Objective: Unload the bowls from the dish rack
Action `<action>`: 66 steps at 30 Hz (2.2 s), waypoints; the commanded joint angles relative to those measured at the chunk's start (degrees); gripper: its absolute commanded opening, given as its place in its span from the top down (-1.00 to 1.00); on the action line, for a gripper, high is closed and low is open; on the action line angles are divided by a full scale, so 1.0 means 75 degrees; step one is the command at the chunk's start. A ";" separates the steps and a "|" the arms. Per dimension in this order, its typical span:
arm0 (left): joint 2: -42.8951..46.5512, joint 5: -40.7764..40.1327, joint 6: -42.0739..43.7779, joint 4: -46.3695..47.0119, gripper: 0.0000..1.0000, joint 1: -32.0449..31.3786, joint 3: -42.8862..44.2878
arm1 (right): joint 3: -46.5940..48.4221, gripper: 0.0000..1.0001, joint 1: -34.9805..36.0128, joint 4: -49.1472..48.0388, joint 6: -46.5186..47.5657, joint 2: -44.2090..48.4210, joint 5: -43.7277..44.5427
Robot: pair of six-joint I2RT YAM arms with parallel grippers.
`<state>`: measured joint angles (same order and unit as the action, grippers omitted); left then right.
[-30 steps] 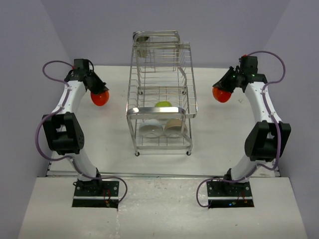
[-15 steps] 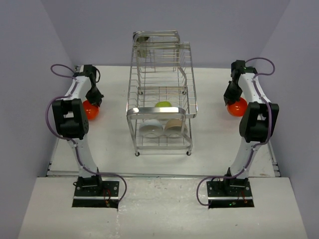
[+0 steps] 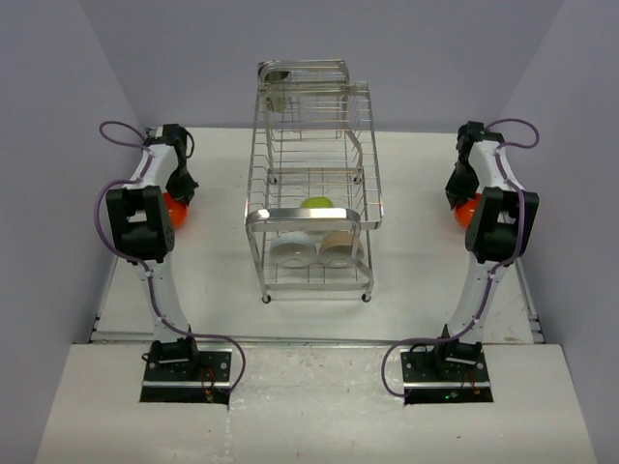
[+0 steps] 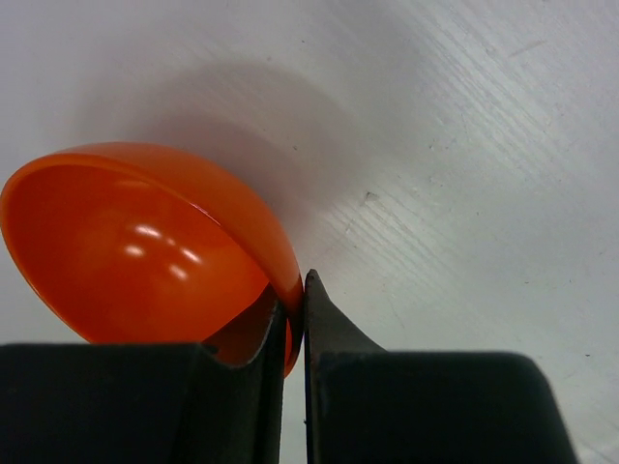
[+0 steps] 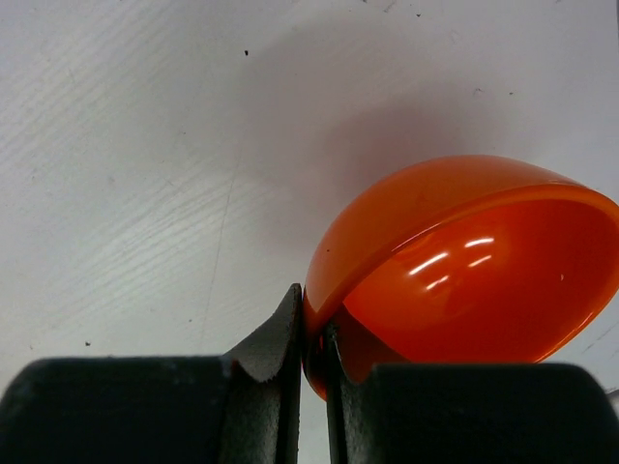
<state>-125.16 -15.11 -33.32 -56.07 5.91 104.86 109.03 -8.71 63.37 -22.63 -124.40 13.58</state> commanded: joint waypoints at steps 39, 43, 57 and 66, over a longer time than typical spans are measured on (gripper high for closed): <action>0.1440 0.0985 -0.0550 0.0340 -0.07 0.0266 0.0574 | 0.0920 0.00 0.0048 0.0058 0.0147 0.1093 -0.0310; 0.2097 0.0738 -0.0514 0.0270 -0.08 0.0255 0.0235 | 0.0557 -0.12 0.0176 -0.0047 0.0088 0.1900 -0.0685; 0.6256 0.4087 -0.1637 0.2153 -0.02 0.0032 -0.3920 | -0.3352 -0.43 0.0939 -0.2890 -0.2111 0.6352 -0.5451; 0.8519 0.5613 -0.4238 0.4452 -0.04 -0.0167 -0.6586 | -0.8252 -0.39 0.0962 -0.8175 -0.7242 0.8711 -0.7788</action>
<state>-64.71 21.41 -56.60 -30.74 5.37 58.06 52.88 -1.50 18.85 -60.73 -60.55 -36.88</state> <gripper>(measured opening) 0.517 0.697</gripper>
